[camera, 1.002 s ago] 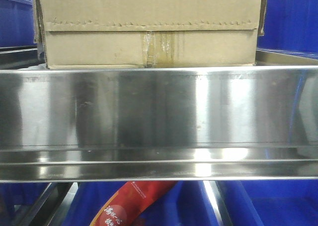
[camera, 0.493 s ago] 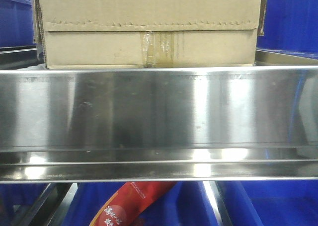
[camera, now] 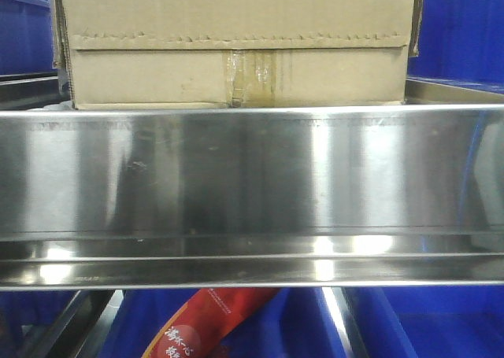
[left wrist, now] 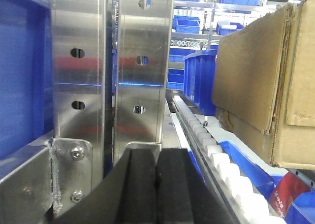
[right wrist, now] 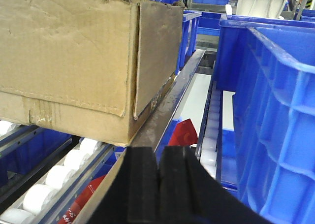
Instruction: Stack two boxes on right shelf middle
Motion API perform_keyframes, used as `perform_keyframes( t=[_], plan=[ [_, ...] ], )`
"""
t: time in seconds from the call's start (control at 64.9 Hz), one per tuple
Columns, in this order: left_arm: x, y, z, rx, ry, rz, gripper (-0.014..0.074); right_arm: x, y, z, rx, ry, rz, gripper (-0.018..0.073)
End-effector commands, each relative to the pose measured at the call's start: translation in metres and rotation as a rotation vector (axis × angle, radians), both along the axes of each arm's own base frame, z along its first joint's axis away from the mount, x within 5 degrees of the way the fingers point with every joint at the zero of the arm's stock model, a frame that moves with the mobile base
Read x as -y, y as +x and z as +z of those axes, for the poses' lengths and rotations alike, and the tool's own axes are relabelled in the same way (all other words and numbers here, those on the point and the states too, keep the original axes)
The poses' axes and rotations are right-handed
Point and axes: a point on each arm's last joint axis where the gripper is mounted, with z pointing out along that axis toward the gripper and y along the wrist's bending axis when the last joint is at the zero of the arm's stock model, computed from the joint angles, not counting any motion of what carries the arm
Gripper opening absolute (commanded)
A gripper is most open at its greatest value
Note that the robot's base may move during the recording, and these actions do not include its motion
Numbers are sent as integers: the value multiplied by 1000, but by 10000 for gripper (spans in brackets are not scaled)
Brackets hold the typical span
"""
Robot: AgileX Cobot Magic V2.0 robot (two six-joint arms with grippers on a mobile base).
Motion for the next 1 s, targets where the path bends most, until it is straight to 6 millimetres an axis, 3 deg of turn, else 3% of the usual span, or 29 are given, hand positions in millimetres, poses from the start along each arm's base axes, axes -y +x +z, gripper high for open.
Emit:
perform_keyframes(
  t=[0.0, 0.339, 0.54, 0.786, 0.987],
  plan=[
    [0, -1, 3, 28, 6, 1, -111, 1, 0, 1, 26, -4, -8, -167],
    [0, -1, 3, 28, 6, 1, -111, 1, 0, 2, 35, -2, -10, -167],
    [0, -1, 3, 28, 6, 1, -111, 6, 1, -12, 44, -25, -74, -167],
    [0, -1, 3, 28, 6, 1, -111, 19, -2, -52, 134, 53, -281, -167],
    [0, -1, 3, 28, 6, 1, -111, 24, -7, -93, 126, -5, -349, -167]
  ],
)
